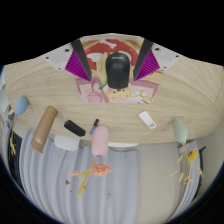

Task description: Arrange mouse

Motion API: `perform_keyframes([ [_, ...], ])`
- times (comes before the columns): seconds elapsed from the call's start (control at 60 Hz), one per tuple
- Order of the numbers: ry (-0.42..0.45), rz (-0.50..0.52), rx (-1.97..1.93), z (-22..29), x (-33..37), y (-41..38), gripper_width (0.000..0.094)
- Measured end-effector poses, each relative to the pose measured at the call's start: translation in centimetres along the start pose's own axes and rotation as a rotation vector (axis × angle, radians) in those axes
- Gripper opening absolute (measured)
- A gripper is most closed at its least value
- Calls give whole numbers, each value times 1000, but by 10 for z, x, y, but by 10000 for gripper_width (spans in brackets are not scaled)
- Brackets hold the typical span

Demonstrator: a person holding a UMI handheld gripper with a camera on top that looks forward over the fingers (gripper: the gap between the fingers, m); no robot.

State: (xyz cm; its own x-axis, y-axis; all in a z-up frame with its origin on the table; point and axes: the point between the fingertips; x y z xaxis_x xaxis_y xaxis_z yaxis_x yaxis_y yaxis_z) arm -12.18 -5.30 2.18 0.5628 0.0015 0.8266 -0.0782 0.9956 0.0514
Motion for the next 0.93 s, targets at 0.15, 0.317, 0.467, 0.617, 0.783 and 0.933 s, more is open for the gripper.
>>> perform_keyframes([
  [0.15, 22, 22, -12, -22, 82, 8, 845],
  [0.317, 10, 42, 4, -87, 163, 15, 847],
  [0.467, -14, -13, -15, -157, 215, 37, 847],
  [0.617, -45, -63, -70, -222, 245, 52, 847],
  [0.783, -67, -97, -118, -267, 264, 63, 849],
  [0.933, -50, -124, -126, -280, 274, 72, 848],
])
Point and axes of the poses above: the point between the fingertips, and its own axes, seen from behind it with the camera up: y to the right, z up, x backward, against the way the camera looks, and after that the axes turned 14 degrees about -y, right-handed
